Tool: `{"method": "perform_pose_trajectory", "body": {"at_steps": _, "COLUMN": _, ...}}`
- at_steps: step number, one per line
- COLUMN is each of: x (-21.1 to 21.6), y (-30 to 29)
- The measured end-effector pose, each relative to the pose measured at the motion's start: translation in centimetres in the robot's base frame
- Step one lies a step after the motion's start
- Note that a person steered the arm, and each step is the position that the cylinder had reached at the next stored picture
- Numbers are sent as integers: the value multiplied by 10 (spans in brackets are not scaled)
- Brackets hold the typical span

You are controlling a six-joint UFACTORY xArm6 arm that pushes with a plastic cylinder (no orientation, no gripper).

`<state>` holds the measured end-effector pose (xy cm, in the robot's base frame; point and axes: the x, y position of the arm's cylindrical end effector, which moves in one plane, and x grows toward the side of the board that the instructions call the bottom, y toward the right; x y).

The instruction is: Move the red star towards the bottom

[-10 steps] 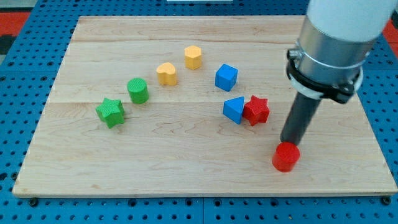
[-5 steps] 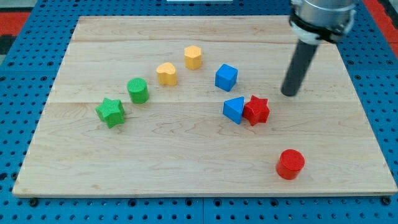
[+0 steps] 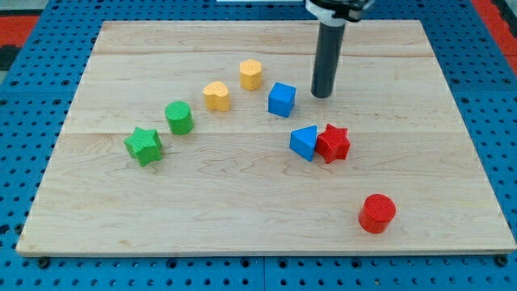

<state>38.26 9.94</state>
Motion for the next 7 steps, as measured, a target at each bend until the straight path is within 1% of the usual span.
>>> {"method": "perform_pose_trajectory", "body": {"at_steps": 1, "x": 19, "y": 4}}
{"method": "perform_pose_trajectory", "body": {"at_steps": 3, "x": 32, "y": 3}}
{"method": "perform_pose_trajectory", "body": {"at_steps": 4, "x": 48, "y": 4}}
{"method": "perform_pose_trajectory", "body": {"at_steps": 6, "x": 97, "y": 5}}
{"method": "perform_pose_trajectory", "body": {"at_steps": 7, "x": 109, "y": 5}}
